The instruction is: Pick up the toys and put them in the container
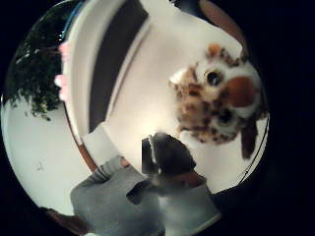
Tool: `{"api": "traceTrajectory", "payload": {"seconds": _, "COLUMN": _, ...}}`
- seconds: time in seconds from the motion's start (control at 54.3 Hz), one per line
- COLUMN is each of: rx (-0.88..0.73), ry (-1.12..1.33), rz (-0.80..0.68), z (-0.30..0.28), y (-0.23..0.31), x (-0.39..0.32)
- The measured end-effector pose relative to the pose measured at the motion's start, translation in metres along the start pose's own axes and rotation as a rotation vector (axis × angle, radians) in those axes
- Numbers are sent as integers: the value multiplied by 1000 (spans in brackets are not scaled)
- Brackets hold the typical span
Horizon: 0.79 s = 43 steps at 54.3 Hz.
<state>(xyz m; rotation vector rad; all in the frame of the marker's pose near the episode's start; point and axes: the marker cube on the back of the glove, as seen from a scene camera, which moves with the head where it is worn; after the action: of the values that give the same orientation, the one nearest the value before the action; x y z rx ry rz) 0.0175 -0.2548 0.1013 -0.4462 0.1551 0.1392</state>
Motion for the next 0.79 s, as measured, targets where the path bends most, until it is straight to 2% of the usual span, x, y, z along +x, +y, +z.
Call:
{"api": "traceTrajectory", "payload": {"seconds": 0.111, "rx": 35, "ry": 38, "rz": 32, "z": 20, "y": -2, "x": -2}}
{"api": "traceTrajectory", "payload": {"seconds": 0.405, "rx": 114, "ry": 69, "rz": 14, "z": 17, "y": -4, "x": -1}}
{"api": "traceTrajectory", "payload": {"seconds": 0.608, "rx": 278, "ry": -26, "rz": 25, "z": 17, "y": -9, "x": -7}}
{"api": "traceTrajectory", "payload": {"seconds": 0.7, "rx": 296, "ry": -66, "rz": 35, "z": -2, "y": -12, "x": -4}}
{"api": "traceTrajectory", "payload": {"seconds": 0.793, "rx": 375, "ry": -89, "rz": 42, "z": -45, "y": -9, "x": -1}}
